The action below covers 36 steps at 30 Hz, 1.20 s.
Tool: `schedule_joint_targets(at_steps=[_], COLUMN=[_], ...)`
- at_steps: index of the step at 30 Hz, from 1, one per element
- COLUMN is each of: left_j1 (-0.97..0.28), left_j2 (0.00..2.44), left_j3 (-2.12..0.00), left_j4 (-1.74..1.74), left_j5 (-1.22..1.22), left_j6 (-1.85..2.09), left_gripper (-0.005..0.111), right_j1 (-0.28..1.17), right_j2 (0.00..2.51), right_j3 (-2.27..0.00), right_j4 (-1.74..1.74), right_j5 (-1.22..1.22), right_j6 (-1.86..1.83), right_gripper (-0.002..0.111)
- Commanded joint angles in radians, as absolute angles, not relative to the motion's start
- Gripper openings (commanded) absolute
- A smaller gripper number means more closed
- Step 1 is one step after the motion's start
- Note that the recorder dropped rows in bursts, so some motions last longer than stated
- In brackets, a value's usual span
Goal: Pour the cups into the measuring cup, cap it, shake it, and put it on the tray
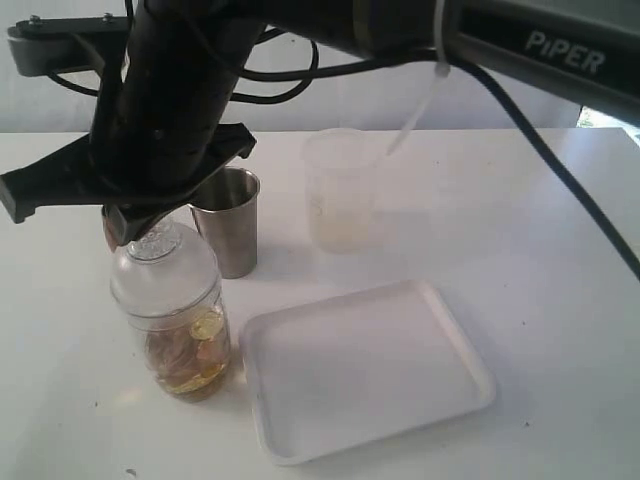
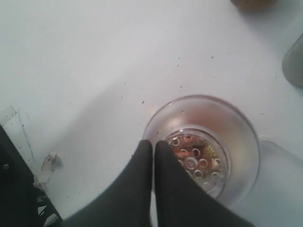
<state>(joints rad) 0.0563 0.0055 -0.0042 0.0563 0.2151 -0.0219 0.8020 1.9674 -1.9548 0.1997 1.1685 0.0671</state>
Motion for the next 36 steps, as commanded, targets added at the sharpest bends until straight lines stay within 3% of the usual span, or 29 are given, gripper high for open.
schedule_joint_targets(at_steps=[1,36], left_j1=[0.050,0.050], left_j2=[0.000,0.000], left_j3=[0.000,0.000], left_j4=[0.060,0.060], left_j5=[0.204,0.204], left_j6=[-0.022,-0.022], left_gripper=[0.000,0.000], right_j1=[0.807,0.807], right_j2=[1.996,1.909], right_j3=[-1.941,-1.942], right_j4=[0.172,0.179], right_j5=[1.221,1.095], right_j6=[0.055,0.049], right_gripper=[0.000,0.000])
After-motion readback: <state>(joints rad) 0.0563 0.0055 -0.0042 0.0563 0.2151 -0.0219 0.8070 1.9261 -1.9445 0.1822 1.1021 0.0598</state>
